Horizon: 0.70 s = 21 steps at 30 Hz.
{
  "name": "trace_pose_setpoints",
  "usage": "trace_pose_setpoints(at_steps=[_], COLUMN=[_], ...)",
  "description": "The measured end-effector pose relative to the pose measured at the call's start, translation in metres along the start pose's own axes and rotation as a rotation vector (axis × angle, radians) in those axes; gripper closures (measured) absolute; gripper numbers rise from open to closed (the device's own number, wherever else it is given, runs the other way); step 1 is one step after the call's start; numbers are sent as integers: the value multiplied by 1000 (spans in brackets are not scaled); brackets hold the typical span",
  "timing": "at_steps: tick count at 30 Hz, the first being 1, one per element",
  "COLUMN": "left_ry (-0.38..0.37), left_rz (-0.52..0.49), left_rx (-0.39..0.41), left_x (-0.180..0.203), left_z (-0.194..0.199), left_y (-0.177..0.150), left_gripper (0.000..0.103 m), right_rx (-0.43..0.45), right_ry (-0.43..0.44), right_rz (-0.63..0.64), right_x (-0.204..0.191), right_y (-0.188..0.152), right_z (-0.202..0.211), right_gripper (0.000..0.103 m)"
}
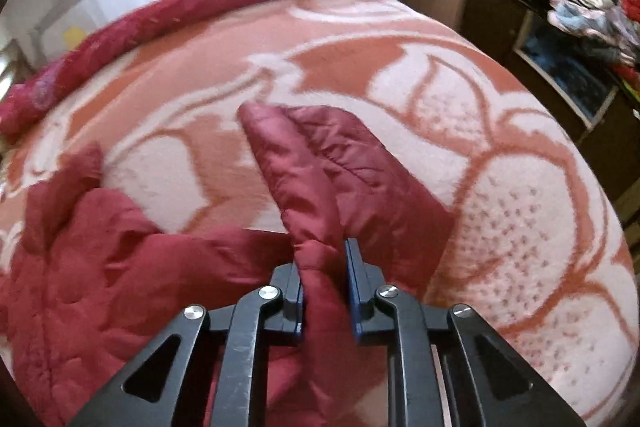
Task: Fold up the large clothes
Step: 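Reach the right gripper to the coat sleeve cuff and close on it, then fold the sleeve with the right gripper across the coat body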
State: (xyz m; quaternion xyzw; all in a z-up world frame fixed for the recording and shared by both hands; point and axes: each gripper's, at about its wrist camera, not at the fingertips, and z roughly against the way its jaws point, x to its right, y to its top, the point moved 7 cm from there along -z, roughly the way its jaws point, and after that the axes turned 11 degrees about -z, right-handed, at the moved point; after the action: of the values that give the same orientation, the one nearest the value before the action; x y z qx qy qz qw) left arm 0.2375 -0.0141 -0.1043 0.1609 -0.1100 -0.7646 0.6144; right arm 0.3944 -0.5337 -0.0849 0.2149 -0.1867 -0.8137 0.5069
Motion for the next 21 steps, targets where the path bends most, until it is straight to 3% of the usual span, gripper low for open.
trace_pose_setpoints(at_steps=[5,11,16,21], left_ry=[-39,-126,-263,-403], left_rz=[7,42,98,123], left_rx=[6,12,27,39], left_x=[3,1,-6,-12], left_z=[0,1,4,5], left_y=[2,-1,-2,4], left_gripper=[0,0,0,0], right_rx=[20,-23,-69,-104], right_ry=[165,327,413,455], right_rz=[54,162,355,562], right_x=[-52,-136,-217,-266], right_y=[-14,-59,-124,-195], right_z=[31,60,76,85], right_gripper=[89,89,89,89])
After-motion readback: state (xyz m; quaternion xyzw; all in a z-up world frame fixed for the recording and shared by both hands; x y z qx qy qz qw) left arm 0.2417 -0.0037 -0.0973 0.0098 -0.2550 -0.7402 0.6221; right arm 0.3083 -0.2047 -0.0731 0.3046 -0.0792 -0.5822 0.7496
